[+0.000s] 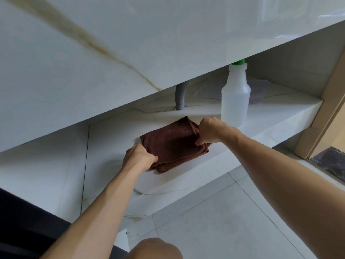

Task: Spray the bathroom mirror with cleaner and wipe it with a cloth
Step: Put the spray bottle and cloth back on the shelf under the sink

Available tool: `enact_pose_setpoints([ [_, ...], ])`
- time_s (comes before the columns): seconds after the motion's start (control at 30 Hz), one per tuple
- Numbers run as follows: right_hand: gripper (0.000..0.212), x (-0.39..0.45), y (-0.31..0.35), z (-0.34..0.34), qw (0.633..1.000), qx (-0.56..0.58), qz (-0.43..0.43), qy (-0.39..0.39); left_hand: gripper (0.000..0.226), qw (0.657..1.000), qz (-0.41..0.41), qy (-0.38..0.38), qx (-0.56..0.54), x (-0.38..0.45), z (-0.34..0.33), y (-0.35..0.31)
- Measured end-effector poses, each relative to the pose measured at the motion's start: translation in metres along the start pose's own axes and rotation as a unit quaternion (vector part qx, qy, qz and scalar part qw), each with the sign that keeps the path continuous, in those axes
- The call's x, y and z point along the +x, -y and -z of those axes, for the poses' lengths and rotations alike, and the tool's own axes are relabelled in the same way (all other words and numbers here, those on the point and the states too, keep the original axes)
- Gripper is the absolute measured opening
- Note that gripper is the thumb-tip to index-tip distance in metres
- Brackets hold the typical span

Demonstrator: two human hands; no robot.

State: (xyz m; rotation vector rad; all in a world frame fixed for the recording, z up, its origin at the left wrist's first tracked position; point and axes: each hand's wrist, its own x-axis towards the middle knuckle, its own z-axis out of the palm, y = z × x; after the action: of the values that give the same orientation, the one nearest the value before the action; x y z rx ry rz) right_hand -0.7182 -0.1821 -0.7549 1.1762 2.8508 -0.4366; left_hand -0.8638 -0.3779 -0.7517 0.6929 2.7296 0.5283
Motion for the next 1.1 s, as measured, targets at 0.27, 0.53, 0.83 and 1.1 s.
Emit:
enact_pose_setpoints([
  [0.27,0.016,0.003,0.004,0.024,0.987,0.132,-0.08,-0.036,0.015,0.984,-0.03,0.005,-0.177,-0.001,0.005,-0.013],
  [0.53,0.014,-0.006,-0.005,0.015,0.995,0.001,-0.097,0.029,0.022,0.99,-0.139,0.034,-0.015,-0.01,0.0,-0.008],
  [0.83,0.054,-0.001,0.014,-0.006,0.982,-0.069,0.127,-0.122,0.05,0.965,-0.236,-0.107,0.045,0.002,-0.016,-0.008],
  [1.1,0.066,0.015,0.001,-0.038,0.983,-0.118,0.141,0.001,0.082,0.963,-0.167,0.008,0.209,0.011,-0.041,0.011],
])
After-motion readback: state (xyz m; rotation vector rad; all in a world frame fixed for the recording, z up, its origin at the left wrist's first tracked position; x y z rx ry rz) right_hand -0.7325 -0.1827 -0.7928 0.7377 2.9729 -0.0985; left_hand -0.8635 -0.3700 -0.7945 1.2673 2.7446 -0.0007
